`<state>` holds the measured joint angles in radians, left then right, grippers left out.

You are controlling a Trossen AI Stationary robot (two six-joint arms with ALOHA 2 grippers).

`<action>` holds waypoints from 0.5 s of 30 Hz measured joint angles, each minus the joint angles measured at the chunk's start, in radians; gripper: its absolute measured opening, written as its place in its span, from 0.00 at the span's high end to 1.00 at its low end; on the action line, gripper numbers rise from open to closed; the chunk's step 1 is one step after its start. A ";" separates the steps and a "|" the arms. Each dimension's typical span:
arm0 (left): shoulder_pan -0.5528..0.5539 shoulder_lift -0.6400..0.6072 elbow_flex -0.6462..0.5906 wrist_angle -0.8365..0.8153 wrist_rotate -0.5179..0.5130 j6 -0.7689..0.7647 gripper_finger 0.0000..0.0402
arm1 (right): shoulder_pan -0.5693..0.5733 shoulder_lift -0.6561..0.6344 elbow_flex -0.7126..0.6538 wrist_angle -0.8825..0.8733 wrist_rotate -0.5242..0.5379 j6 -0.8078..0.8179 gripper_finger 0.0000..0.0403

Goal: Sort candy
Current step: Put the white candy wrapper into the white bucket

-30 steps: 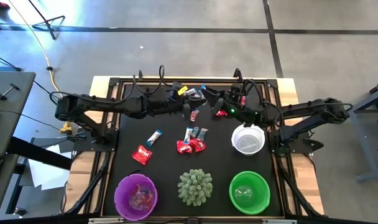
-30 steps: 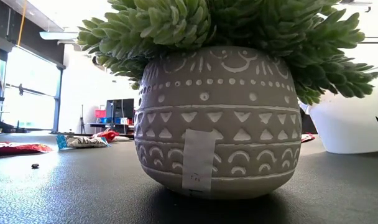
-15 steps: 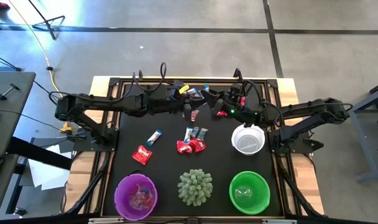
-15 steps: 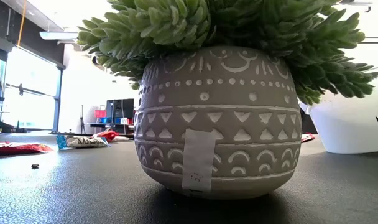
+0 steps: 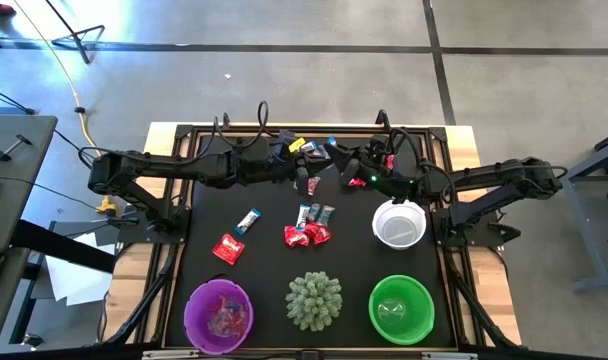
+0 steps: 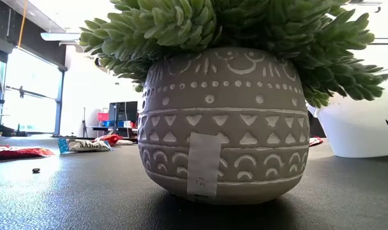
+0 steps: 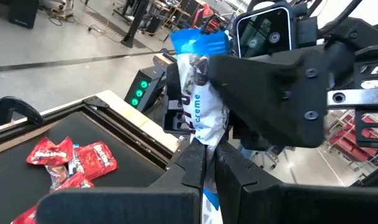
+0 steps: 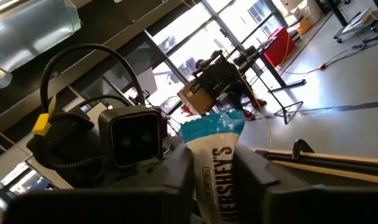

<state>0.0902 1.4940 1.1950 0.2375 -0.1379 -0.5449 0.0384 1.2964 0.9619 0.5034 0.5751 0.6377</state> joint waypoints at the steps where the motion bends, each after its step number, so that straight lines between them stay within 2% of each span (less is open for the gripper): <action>1: 0.000 0.000 0.000 0.000 0.000 0.000 0.98 | 0.000 0.000 0.000 -0.001 0.000 -0.011 0.88; 4: 0.000 -0.001 0.000 0.000 -0.001 0.000 0.98 | 0.000 0.000 0.000 -0.001 0.001 -0.018 0.97; 9: -0.007 -0.001 0.000 -0.004 0.000 0.077 0.96 | 0.000 0.000 0.000 -0.002 -0.002 -0.018 0.93; 15: -0.021 -0.001 0.000 -0.009 0.010 0.163 0.86 | 0.001 0.000 0.000 -0.002 -0.008 -0.018 0.95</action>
<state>0.0694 1.4933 1.1954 0.2284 -0.1280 -0.3817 0.0391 1.2968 0.9615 0.5018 0.5667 0.6201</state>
